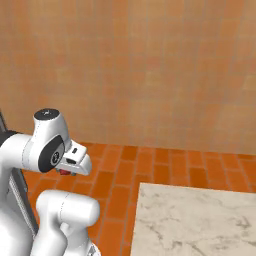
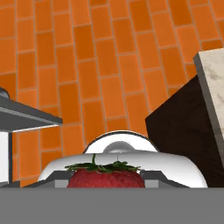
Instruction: Take the strawberry from the fridge and place it on top of the pancake, located on the dining counter.
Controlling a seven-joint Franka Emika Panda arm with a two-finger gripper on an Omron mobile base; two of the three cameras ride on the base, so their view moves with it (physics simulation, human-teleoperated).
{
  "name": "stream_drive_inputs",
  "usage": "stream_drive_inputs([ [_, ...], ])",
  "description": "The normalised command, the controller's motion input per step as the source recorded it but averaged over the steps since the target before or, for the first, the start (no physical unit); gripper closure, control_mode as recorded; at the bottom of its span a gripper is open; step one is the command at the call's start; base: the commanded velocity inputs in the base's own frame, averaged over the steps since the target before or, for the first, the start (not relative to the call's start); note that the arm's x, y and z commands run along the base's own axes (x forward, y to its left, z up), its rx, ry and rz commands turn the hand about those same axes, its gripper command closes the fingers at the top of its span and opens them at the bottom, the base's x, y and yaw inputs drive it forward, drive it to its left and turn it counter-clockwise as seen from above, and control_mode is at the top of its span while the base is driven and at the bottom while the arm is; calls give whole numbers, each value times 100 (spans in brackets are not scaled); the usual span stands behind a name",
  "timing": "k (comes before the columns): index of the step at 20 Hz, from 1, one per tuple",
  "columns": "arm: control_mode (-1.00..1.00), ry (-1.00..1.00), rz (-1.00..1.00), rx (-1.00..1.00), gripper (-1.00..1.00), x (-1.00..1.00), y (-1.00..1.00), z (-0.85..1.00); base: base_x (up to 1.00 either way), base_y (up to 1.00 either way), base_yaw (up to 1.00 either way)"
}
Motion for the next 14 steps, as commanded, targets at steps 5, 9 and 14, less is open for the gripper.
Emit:
stream_drive_inputs([
  [5,100,0,0,0,100,0,0,0,91,0,-17],
  [9,100,0,0,0,100,0,0,0,100,6,-2],
  [14,100,0,0,0,100,0,0,0,100,0,0],
])
